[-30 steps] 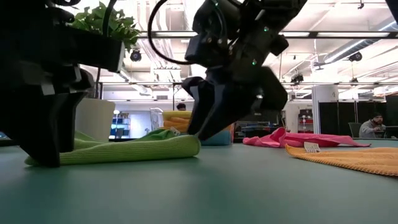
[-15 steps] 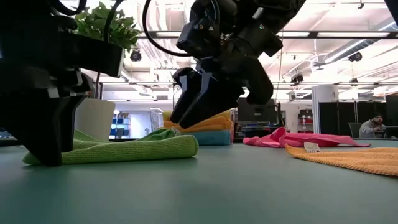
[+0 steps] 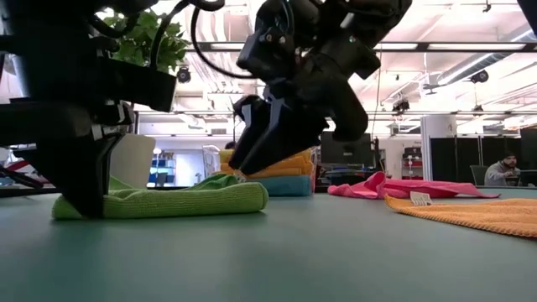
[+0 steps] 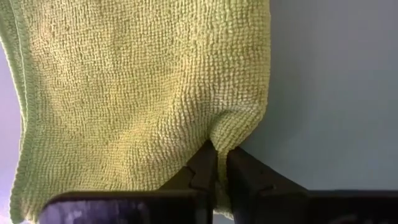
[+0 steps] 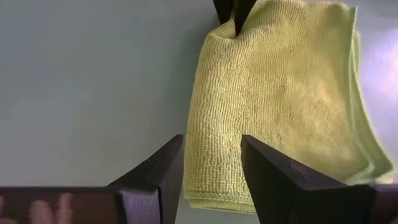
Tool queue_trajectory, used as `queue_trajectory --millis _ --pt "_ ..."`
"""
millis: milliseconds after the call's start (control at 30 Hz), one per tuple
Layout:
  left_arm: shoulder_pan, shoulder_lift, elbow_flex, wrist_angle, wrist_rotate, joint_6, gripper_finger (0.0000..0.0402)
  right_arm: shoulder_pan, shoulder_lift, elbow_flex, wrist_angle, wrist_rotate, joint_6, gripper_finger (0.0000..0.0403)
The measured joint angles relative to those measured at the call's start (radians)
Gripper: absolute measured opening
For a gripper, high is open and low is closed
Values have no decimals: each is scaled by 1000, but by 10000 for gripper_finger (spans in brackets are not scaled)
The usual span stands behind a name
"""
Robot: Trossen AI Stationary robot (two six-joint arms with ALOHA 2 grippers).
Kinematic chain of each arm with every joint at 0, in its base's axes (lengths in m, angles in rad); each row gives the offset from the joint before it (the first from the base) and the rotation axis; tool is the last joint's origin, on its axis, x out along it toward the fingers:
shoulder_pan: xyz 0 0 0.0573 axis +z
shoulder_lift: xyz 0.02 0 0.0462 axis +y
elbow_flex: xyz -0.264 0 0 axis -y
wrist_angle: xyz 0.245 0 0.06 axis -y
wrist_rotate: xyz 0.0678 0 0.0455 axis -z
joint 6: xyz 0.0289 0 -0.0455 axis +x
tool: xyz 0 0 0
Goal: Fold microfiber towels
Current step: Put the folded green microfiber towel into the transparent bin
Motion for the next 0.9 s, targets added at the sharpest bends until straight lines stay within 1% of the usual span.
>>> queue_trajectory --millis 133,333,467,667,833,900 --pt "22 3 20 28 -23 -2 14 1 37 -1 0 -1 19 151" --pt "46 3 23 34 -22 1 14 7 86 2 4 13 22 150" --pt "50 3 24 36 -20 23 15 10 93 5 -14 86 36 139" --pt "49 2 24 36 -20 28 15 5 74 5 -43 140 36 118" --pt "49 2 24 37 -19 29 15 6 71 12 -69 242 44 112" --pt "48 2 24 37 -18 29 15 4 71 12 -72 247 36 111"
